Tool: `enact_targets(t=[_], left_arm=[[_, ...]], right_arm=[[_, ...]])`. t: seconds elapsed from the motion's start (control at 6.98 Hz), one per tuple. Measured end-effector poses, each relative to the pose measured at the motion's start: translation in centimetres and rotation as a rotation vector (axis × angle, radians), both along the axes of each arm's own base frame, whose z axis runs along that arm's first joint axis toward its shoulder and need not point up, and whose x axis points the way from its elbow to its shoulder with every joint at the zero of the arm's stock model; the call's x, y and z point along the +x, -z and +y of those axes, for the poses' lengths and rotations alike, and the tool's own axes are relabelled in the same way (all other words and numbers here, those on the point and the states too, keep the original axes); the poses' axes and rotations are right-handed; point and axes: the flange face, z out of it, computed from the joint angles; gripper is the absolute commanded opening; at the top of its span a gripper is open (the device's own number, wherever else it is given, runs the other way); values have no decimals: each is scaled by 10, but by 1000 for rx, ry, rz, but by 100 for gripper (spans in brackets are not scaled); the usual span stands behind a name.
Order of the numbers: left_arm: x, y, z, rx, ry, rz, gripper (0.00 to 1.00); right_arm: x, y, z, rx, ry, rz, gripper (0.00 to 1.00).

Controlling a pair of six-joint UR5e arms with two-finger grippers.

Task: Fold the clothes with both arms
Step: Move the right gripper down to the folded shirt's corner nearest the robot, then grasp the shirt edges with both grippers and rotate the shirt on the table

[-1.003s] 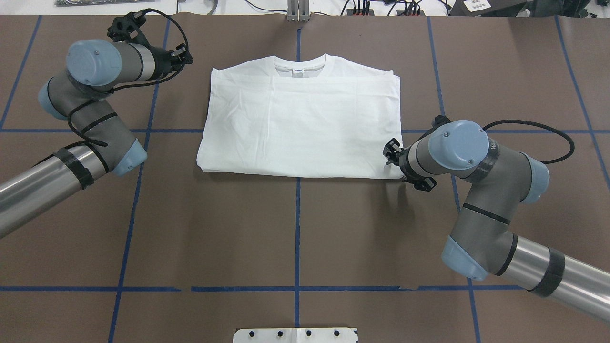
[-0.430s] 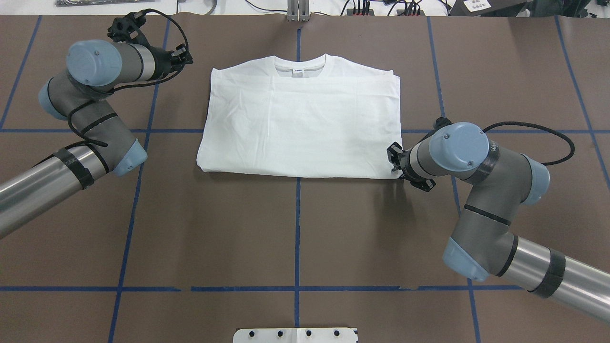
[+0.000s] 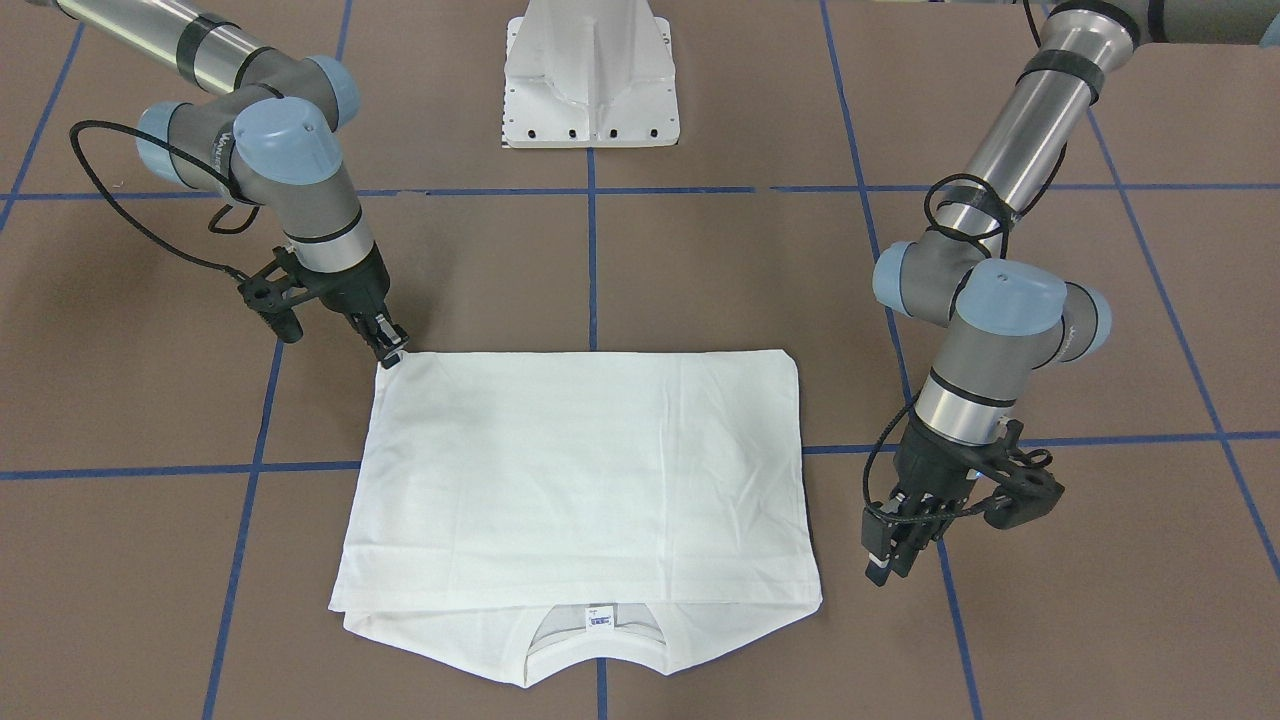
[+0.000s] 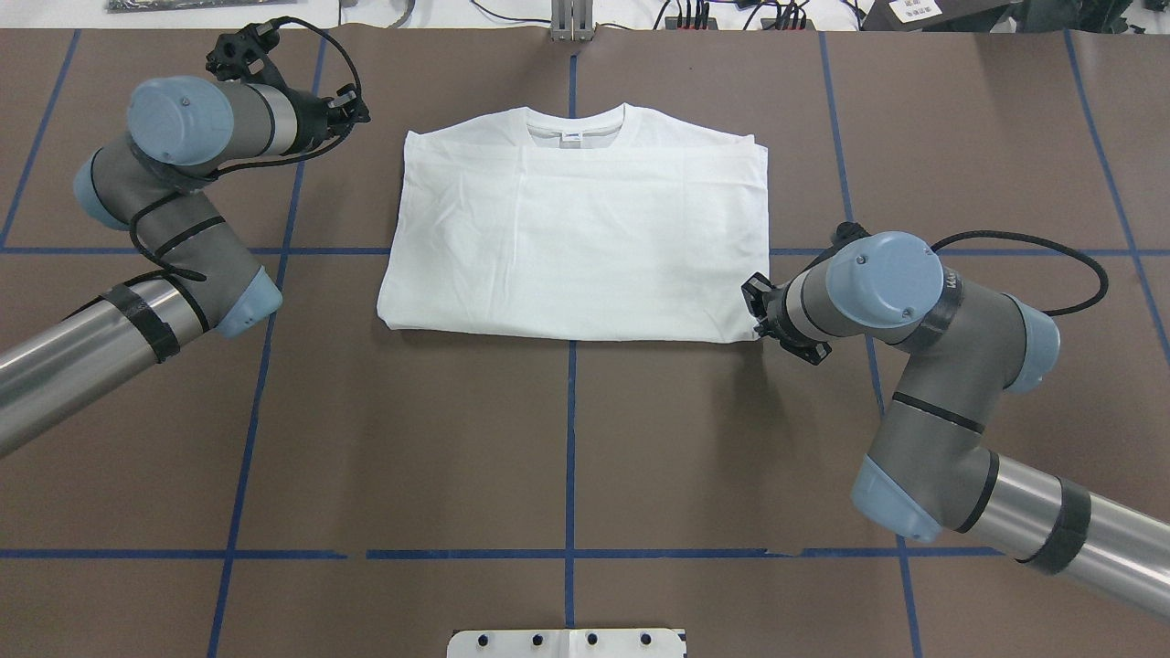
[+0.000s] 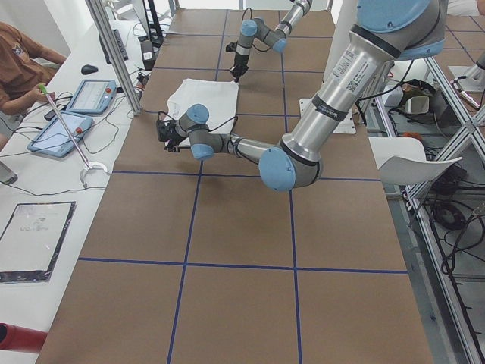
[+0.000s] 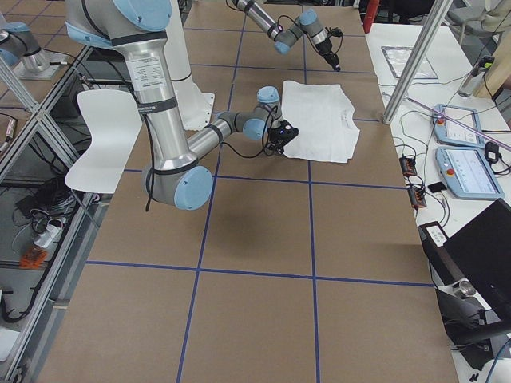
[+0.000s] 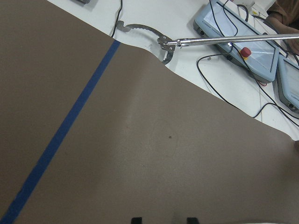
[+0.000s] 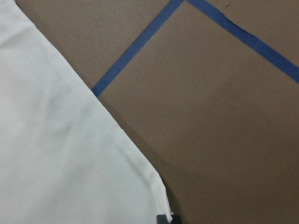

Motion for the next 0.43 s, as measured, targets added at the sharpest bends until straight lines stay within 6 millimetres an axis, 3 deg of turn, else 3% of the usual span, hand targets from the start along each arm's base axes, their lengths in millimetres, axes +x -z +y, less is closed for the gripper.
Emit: enact_targets(t=[0.14,0.43], left_arm=[[-1,3,1,4,-1,5,43],[-9,15,19,26,-28,39,43]], right_arm=[[13,13,18,1,10,-21,0],[30,40,102,-26,102,-38,0]])
